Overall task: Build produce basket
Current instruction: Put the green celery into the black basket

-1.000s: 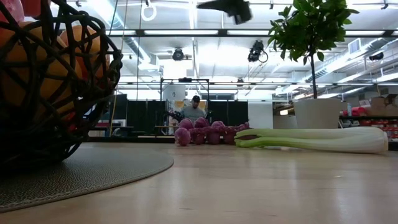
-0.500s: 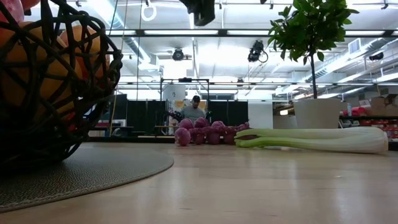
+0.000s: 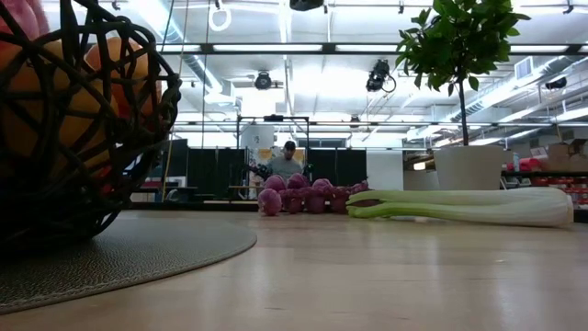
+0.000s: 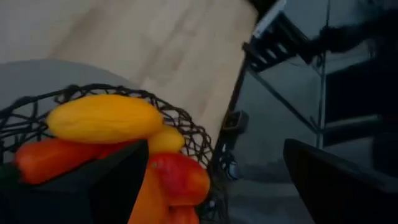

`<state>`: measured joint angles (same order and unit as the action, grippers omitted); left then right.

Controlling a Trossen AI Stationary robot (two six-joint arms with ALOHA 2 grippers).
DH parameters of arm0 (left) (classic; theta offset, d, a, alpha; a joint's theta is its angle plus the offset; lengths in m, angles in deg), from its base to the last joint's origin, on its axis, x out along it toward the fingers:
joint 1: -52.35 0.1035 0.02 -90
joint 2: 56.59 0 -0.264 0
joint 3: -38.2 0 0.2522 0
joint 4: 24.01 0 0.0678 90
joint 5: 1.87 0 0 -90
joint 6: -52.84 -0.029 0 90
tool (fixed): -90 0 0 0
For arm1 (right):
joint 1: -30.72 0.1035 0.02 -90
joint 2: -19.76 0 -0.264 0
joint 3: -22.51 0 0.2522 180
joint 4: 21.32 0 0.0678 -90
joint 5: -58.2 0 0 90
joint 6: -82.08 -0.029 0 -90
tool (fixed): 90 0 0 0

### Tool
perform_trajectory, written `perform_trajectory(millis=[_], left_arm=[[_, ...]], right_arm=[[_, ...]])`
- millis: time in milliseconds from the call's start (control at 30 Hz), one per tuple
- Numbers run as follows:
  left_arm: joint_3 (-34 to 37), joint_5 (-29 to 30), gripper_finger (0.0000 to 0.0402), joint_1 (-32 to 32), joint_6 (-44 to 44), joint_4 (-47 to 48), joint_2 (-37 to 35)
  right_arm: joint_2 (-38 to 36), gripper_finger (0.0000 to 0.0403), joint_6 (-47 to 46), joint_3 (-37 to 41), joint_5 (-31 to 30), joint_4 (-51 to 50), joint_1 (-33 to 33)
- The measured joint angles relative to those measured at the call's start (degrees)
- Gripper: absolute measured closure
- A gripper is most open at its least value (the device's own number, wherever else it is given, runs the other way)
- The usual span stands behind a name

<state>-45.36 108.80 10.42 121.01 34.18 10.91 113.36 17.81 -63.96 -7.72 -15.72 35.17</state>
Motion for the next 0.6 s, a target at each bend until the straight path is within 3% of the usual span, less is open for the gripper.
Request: perform_trajectory(millis=[233, 600], left_arm=[[0.02, -0.04, 0.0024, 0.35, 7.24, 6.25, -0.02], [0.02, -0.04, 0.0024, 4.33, 7.02, 8.92, -0.02]], right_arm=[[0.0, 0.0035, 0.41, 0.0, 2.12, -0.16, 0.9], [0.0, 0.0035, 4.74, 0.0, 2.97, -10.29, -2.41]])
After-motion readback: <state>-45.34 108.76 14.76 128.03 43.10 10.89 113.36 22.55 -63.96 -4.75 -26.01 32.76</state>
